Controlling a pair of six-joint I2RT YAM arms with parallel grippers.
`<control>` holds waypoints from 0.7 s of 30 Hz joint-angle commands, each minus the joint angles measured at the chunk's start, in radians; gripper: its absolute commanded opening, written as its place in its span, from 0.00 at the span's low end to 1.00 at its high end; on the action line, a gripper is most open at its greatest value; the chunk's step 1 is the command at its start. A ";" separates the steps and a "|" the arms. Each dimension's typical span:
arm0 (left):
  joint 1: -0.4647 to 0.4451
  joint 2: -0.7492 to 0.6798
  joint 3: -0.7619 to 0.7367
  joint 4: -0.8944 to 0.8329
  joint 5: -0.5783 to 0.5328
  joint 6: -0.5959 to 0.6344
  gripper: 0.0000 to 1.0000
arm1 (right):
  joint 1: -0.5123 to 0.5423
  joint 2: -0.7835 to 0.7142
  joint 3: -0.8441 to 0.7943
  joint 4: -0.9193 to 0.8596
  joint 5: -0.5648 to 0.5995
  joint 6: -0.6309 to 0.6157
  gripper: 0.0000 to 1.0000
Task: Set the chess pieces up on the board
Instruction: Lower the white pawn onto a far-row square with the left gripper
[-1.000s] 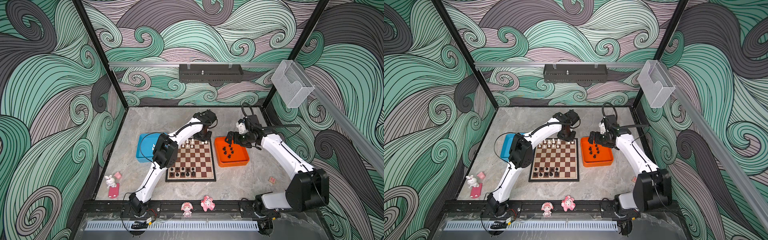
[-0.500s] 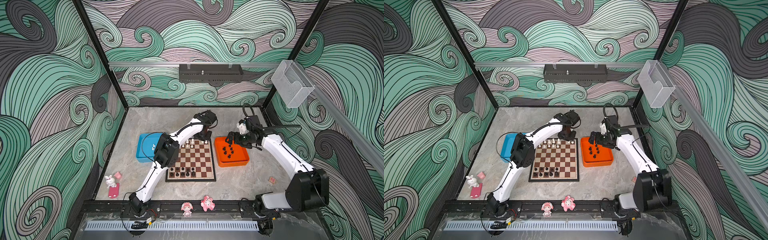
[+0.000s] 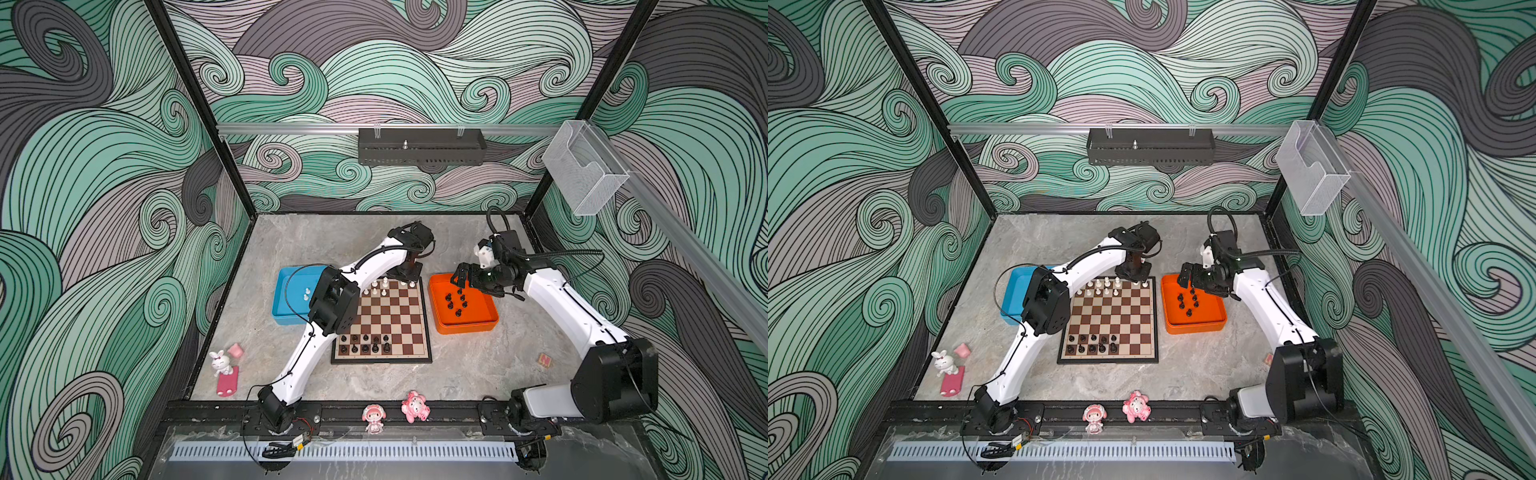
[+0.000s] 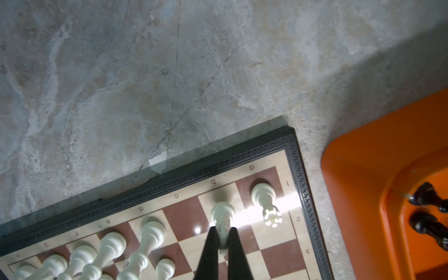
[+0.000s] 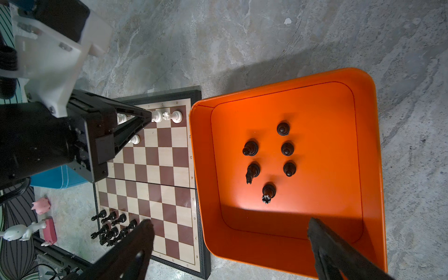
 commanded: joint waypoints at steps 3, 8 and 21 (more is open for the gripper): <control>-0.003 0.034 0.039 -0.017 -0.016 0.008 0.02 | -0.008 0.004 -0.006 0.009 -0.009 -0.002 0.99; -0.003 0.038 0.040 -0.025 -0.008 0.008 0.02 | -0.008 0.005 -0.006 0.011 -0.010 -0.002 0.99; -0.003 0.044 0.047 -0.037 -0.003 0.004 0.03 | -0.010 0.002 -0.009 0.012 -0.012 -0.002 0.99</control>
